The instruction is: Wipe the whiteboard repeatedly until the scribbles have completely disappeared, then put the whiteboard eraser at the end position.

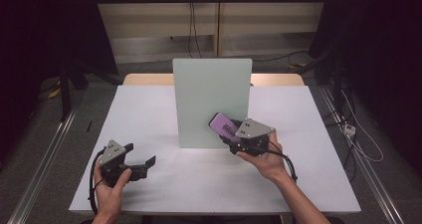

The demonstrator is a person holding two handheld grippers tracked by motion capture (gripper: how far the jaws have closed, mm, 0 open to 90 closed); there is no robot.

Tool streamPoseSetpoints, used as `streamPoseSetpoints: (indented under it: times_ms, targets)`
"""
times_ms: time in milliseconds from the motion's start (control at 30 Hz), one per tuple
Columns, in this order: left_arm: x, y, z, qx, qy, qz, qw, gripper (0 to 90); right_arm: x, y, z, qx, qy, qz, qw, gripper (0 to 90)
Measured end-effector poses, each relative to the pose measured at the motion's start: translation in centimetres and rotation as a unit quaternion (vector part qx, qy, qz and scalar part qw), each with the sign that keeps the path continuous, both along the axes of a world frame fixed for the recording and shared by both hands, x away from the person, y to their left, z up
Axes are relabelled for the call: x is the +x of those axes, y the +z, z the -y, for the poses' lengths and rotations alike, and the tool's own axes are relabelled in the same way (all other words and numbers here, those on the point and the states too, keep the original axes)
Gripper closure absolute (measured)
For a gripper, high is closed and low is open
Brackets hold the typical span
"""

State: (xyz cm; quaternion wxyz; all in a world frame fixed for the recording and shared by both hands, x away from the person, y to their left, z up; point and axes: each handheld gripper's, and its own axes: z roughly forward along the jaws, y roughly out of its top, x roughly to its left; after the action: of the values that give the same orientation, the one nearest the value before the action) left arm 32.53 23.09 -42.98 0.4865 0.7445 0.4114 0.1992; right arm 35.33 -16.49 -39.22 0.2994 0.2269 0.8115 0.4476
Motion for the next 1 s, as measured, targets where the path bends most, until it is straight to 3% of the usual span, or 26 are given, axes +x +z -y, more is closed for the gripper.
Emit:
streamPoseSetpoints:
  times_ms: [267, 600, 867, 1000]
  targets:
    - [0.0, 0.1, -0.1, -0.001, 0.003, 0.002, 1.0000, 5.4, -0.1, 0.4, 0.7, 0.024, 0.009, -0.031, 0.9992, 41.7]
    - [0.3, 0.0, 0.4, 0.001, -0.003, -0.003, 1.0000, 5.3, -0.6, 1.0, 2.4, 0.051, -0.008, -0.063, 0.9967, 41.8]
    - [0.5, 0.0, 0.5, 0.004, -0.009, -0.003, 0.9999, 5.4, -0.5, 1.3, 3.1, 0.046, -0.006, -0.081, 0.9957, 41.8]
    - [0.3, 0.0, 0.3, 0.000, -0.008, -0.002, 1.0000, 5.4, -0.5, 1.4, 3.0, 0.044, 0.008, -0.095, 0.9945, 41.8]
